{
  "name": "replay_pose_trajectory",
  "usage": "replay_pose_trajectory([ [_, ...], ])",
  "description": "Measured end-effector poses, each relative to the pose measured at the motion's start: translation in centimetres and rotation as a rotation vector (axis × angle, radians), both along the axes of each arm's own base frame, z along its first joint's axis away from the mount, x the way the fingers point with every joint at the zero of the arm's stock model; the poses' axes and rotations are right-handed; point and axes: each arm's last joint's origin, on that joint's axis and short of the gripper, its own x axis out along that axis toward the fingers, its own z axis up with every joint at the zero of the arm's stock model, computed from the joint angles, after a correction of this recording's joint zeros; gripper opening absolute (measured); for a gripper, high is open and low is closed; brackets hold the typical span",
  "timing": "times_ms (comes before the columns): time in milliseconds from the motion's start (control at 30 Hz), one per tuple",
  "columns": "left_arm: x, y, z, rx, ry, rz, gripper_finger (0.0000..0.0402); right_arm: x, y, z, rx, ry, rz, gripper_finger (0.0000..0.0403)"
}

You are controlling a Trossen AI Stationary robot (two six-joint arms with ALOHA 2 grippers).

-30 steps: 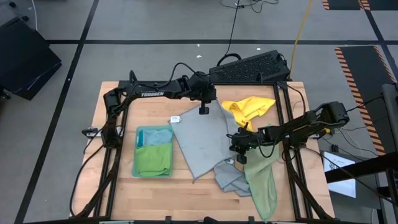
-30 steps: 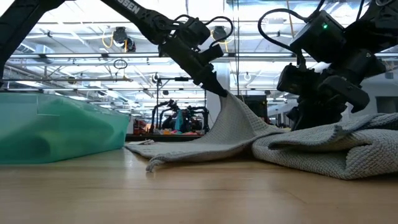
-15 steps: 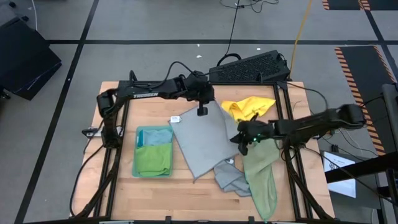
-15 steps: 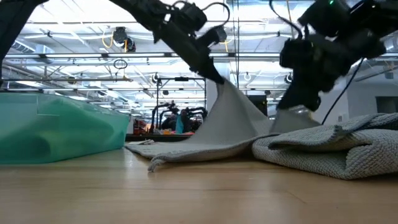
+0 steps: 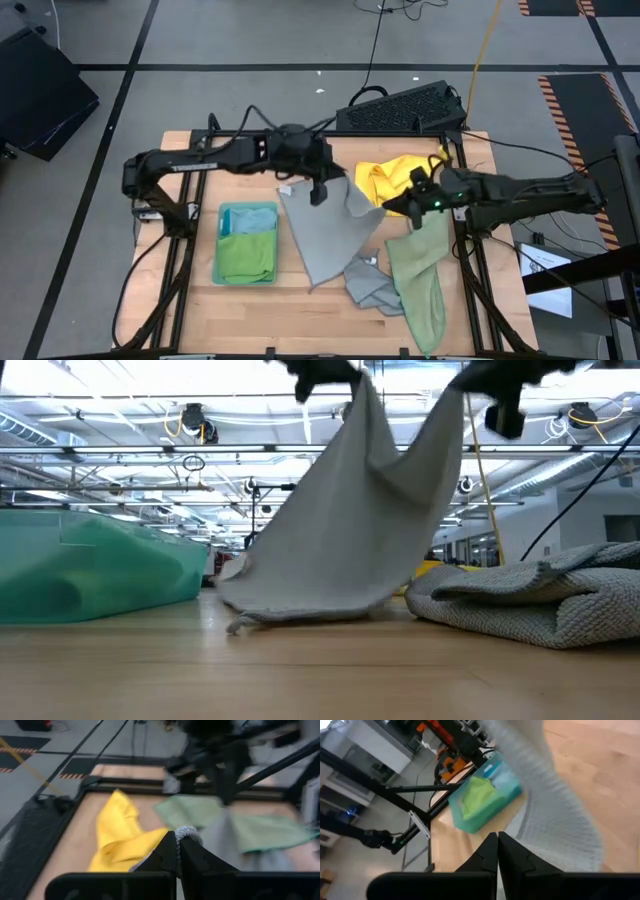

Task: Fold microfiber towels
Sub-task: Fold the top gray microfiber cloth

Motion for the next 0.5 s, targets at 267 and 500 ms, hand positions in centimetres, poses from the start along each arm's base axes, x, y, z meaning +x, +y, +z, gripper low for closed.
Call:
replay_pose_trajectory([
  [267,-1.2,-6.7,5.4,-0.130,-0.155,-0.068,0.0005,-2.3,0.5,7.5,0.054,-0.004,0.156,0.0000],
  [500,-2.1,-7.0,8.5,-0.246,-0.135,0.100,0.0005,-4.6,0.7,11.2,0.079,0.008,0.226,0.0000],
])
